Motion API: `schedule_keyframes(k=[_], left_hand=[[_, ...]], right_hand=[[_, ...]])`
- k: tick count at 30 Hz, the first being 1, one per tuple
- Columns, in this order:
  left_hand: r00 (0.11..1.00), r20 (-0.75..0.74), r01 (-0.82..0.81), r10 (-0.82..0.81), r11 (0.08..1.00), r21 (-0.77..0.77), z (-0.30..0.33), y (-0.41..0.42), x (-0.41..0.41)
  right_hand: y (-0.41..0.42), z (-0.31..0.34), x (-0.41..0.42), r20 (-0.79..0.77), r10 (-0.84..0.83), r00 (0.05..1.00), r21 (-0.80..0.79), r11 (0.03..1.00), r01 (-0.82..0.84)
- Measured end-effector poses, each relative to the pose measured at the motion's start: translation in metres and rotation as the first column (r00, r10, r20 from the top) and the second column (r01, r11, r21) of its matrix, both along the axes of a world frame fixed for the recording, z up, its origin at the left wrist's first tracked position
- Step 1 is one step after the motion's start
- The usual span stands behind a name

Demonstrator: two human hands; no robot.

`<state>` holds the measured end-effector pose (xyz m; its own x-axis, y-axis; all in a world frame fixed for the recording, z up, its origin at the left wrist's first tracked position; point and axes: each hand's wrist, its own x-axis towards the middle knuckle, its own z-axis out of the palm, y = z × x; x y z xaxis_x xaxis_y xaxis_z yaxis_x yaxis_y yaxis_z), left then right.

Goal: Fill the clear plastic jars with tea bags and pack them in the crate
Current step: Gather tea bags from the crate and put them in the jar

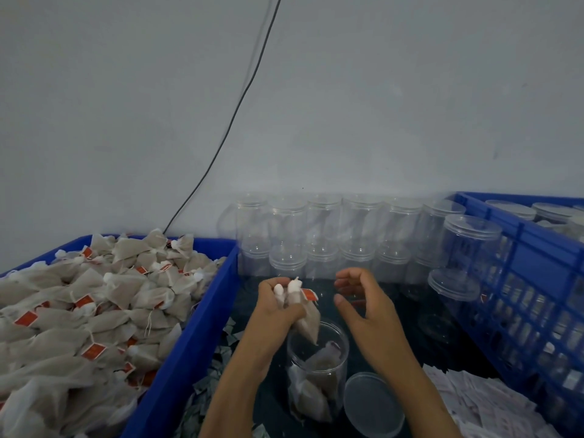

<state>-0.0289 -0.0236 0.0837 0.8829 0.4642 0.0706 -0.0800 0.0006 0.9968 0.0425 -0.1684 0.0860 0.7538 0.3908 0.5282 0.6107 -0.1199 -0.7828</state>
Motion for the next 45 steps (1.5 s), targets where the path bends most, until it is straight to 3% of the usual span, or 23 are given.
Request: schedule_keyframes(k=[5, 8, 14, 18, 21, 24, 28, 33, 41, 45], left_hand=[[0.984, -0.020, 0.176, -0.175, 0.982, 0.071, 0.002, -0.003, -0.005], [0.985, -0.033, 0.170, -0.167, 0.977, 0.126, 0.001, -0.004, -0.006], [0.992, 0.069, 0.092, -0.102, 0.987, 0.132, 0.004, -0.001, -0.005], [0.993, 0.119, -0.014, 0.008, 0.999, 0.050, 0.004, 0.005, -0.002], [0.996, 0.070, -0.071, 0.061, 0.986, 0.153, 0.001, 0.006, -0.001], [0.993, 0.056, -0.115, 0.101, 0.900, 0.421, -0.002, 0.003, -0.001], [0.998, 0.062, -0.058, 0.023, 0.761, 0.646, -0.002, -0.001, -0.002], [0.994, -0.011, -0.043, 0.107, 0.487, 0.872, -0.004, -0.004, -0.001], [0.968, 0.123, -0.226, 0.220, 0.544, 0.808, -0.004, 0.005, -0.002], [0.950, 0.101, -0.275, 0.296, 0.636, 0.721, -0.011, 0.014, 0.000]], right_hand=[[0.003, 0.006, -0.010, -0.020, 0.208, 0.978, -0.083, 0.974, -0.209], [0.005, 0.003, -0.009, 0.030, 0.134, 0.991, -0.108, 0.986, -0.130], [0.000, 0.003, -0.005, 0.002, -0.021, 1.000, 0.017, 1.000, 0.021], [-0.002, 0.003, -0.006, -0.054, 0.043, 0.998, -0.142, 0.989, -0.050], [-0.003, 0.002, -0.005, -0.007, -0.002, 1.000, -0.226, 0.974, 0.001], [-0.006, 0.004, -0.006, 0.046, -0.058, 0.997, -0.210, 0.976, 0.066], [-0.009, 0.008, -0.006, 0.037, -0.034, 0.999, -0.154, 0.987, 0.039], [-0.011, 0.008, -0.003, 0.032, -0.054, 0.998, -0.140, 0.988, 0.058], [-0.011, 0.008, -0.003, 0.042, -0.047, 0.998, -0.204, 0.977, 0.055], [-0.002, 0.004, -0.011, 0.213, 0.052, 0.976, -0.490, 0.869, 0.061]])
